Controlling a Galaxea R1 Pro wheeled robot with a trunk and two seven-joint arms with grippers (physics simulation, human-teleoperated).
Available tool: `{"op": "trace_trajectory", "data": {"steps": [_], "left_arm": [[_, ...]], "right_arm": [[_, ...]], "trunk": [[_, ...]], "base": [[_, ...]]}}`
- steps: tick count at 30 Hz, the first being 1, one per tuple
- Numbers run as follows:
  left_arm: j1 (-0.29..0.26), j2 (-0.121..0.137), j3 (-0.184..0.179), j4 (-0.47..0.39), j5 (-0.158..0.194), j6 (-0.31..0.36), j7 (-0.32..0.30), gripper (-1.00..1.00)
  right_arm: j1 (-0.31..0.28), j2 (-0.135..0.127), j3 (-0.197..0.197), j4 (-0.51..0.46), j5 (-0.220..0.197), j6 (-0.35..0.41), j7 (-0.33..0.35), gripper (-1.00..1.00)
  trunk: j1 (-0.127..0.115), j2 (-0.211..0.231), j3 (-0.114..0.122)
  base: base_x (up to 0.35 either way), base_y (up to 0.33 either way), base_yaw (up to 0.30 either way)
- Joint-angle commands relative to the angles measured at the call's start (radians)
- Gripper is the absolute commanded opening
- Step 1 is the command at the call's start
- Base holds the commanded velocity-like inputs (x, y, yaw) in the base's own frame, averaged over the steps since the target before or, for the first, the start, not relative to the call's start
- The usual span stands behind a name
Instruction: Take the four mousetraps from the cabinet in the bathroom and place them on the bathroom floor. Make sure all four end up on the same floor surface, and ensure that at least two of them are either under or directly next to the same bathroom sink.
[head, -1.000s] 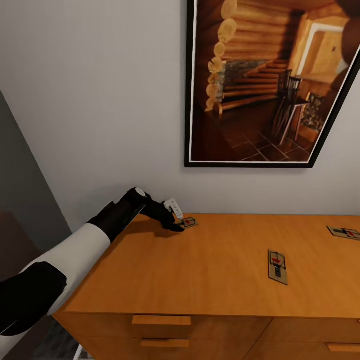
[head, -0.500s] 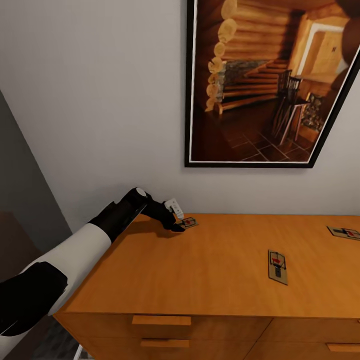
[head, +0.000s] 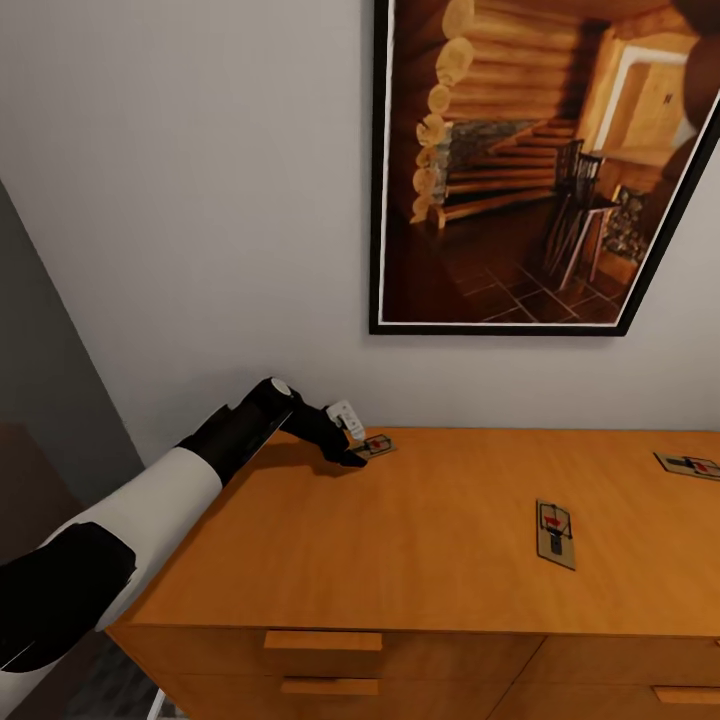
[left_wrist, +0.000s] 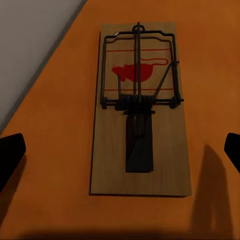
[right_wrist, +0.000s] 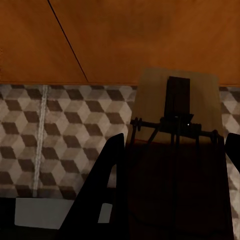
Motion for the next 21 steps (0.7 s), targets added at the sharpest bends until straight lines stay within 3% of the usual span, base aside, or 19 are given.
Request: {"op": "trace_trajectory", "data": {"steps": [1, 21], "left_arm": [[-0.001, 0.000, 0.001, 0.000, -0.006, 0.007, -0.005, 1.00], [-0.001, 0.000, 0.001, 0.004, -0.006, 0.006, -0.005, 1.00]], "right_arm": [[0.000, 0.000, -0.009, 0.001, 0.009, -0.003, 0.003, -1.00], [0.000, 0.000, -0.009, 0.001, 0.009, -0.003, 0.003, -1.00]], "trunk": [[0.000, -0.001, -0.001], [0.000, -0.001, -0.001]], "base": [[0.000, 0.000, 0.000], [0.000, 0.000, 0.000]]}}
